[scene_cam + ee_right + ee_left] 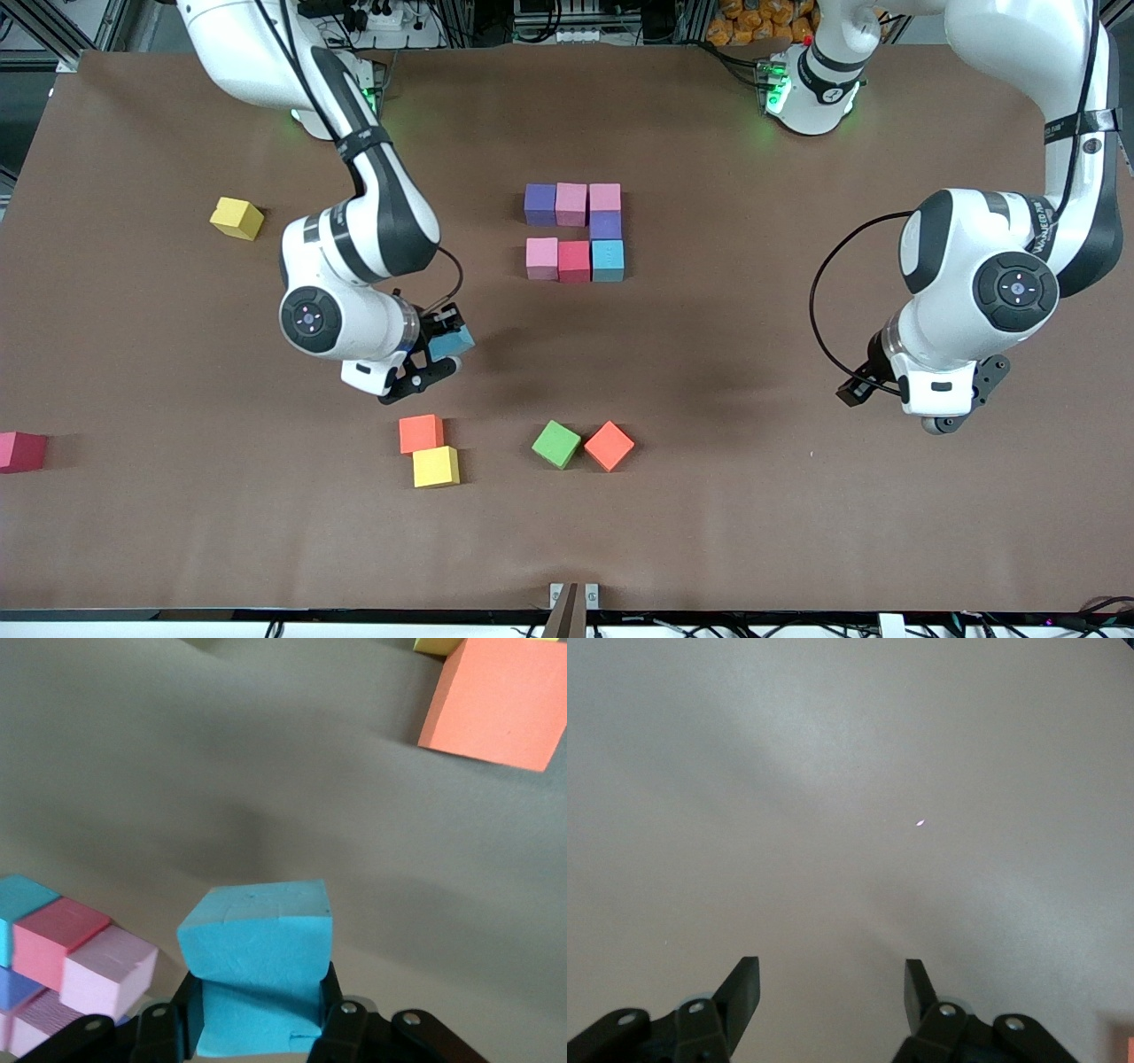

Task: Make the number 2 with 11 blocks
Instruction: 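Carry the cyan cube to the formation with the right gripper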

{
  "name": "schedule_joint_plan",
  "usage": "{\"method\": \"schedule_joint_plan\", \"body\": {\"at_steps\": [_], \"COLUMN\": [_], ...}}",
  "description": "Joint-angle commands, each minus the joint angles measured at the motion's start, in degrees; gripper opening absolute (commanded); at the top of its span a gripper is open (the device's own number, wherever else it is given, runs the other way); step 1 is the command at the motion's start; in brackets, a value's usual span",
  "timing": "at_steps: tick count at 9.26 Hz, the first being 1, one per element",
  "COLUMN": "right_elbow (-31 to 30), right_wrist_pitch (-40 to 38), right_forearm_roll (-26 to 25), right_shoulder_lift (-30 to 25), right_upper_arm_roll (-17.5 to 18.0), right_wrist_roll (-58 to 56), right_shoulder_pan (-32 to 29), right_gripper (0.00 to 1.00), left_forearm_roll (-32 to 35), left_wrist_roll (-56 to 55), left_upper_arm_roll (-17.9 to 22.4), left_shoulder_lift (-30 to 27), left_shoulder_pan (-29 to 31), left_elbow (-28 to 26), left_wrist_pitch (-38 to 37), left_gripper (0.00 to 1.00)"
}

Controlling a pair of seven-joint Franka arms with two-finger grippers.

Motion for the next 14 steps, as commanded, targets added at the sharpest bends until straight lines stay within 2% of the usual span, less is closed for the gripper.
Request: {"method": "schedule_joint_plan", "body": {"at_steps": [1, 2, 3, 4, 5, 7, 8, 11, 13, 14], "right_elbow": [-3.12, -3.47, -4.52, -6.62, -8.73, -8.93, -10.32, -19.01, -20.79, -20.79], "right_wrist_pitch": [2.10, 3.24, 4.64, 7.00, 9.81, 12.37, 13.95, 27.56, 29.96, 30.05], "right_forearm_roll": [0.90, 0.47, 0.11, 0.02, -2.15, -9.27, -9.38, -14.12, -15.61, -20.15], "right_shoulder_lift": [-3.57, -3.83, -4.35, -5.23, -6.37, -6.38, -6.38, -6.38, -6.12, -5.86], "right_upper_arm_roll": [0.14, 0.06, 0.05, 0.05, 0.14, 3.73, 4.88, 8.13, 8.31, 9.88], "right_wrist_roll": [9.11, 12.71, 14.66, 19.47, 23.95, 36.34, 37.96, 44.46, 45.78, 49.62], "right_shoulder_pan": [2.21, 4.14, 5.64, 7.31, 9.94, 11.63, 11.72, 13.66, 13.83, 13.74], "right_gripper": [0.15, 0.05, 0.00, 0.00, 0.00, 0.00, 0.00, 0.00, 0.00, 0.00], "left_forearm_roll": [-0.97, -0.97, -0.88, -0.96, -0.97, -0.97, -0.97, -0.97, -0.97, -1.14], "left_wrist_roll": [0.50, 0.50, 0.50, 0.50, 0.59, 0.59, 0.59, 0.59, 0.50, 0.50], "left_upper_arm_roll": [0.17, 0.17, 0.17, 0.08, 0.08, 0.08, 0.08, 0.08, 0.08, 0.08], "left_shoulder_lift": [0.44, 0.44, 0.44, 0.44, 0.44, 0.44, 0.52, 0.52, 0.52, 0.52], "left_shoulder_pan": [-0.15, -0.15, -0.15, -0.15, -0.06, -0.06, -0.06, -0.15, -0.23, -0.23], "left_elbow": [1.08, 1.08, 1.08, 1.08, 1.08, 1.08, 1.08, 1.08, 1.08, 1.08], "left_wrist_pitch": [-0.81, -0.81, -0.81, -0.81, -0.81, -0.81, -0.81, -0.81, -0.81, -0.81], "left_gripper": [0.74, 0.74, 0.74, 0.74, 0.74, 0.74, 0.74, 0.74, 0.74, 0.74]}}
